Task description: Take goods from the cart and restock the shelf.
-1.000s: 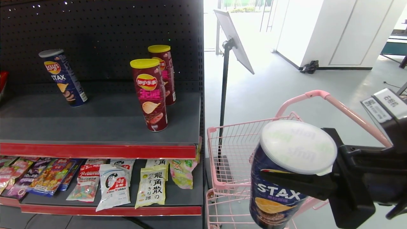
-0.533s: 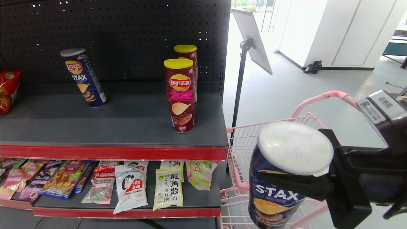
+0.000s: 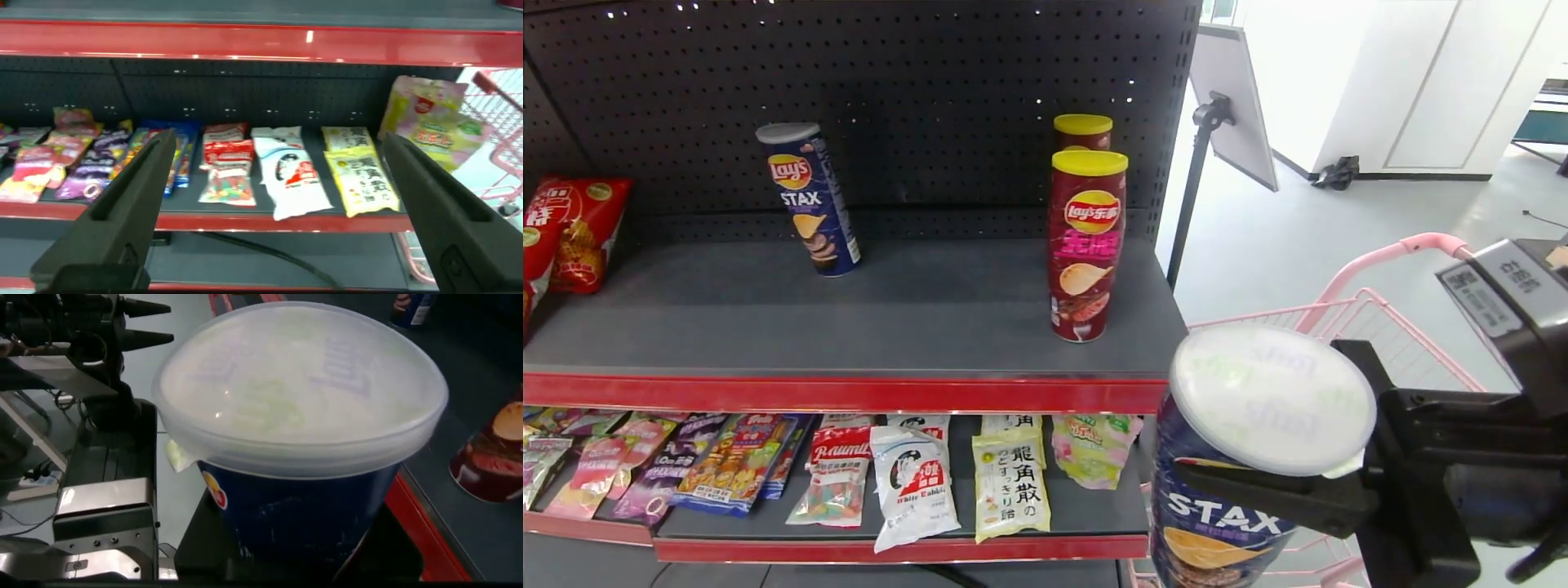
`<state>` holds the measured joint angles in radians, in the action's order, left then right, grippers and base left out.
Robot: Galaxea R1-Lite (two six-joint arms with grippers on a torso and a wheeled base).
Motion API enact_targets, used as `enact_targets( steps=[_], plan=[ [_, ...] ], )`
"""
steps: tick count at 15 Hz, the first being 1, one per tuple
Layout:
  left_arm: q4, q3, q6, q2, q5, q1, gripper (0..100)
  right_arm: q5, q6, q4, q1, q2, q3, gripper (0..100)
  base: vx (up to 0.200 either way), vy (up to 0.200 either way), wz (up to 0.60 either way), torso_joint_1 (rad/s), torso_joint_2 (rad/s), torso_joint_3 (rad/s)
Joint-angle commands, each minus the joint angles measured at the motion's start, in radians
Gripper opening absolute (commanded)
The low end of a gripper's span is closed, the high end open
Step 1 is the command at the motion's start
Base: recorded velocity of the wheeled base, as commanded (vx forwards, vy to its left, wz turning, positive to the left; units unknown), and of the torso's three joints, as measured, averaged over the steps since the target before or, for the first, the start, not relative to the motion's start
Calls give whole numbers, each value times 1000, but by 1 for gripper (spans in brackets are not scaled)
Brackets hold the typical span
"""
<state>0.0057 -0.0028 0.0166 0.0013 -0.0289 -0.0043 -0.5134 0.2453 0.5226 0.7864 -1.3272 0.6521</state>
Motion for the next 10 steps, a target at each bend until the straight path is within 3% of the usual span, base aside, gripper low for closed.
enact_targets(
  steps=[1,10],
  plan=[
    [0,0,0,0,0,0,100,1,0,1,4,-1,0,0,0,200,0,7,2,2],
    [0,0,0,0,0,0,100,1,0,1,4,2,-3,0,0,200,0,2,4,1]
  ],
)
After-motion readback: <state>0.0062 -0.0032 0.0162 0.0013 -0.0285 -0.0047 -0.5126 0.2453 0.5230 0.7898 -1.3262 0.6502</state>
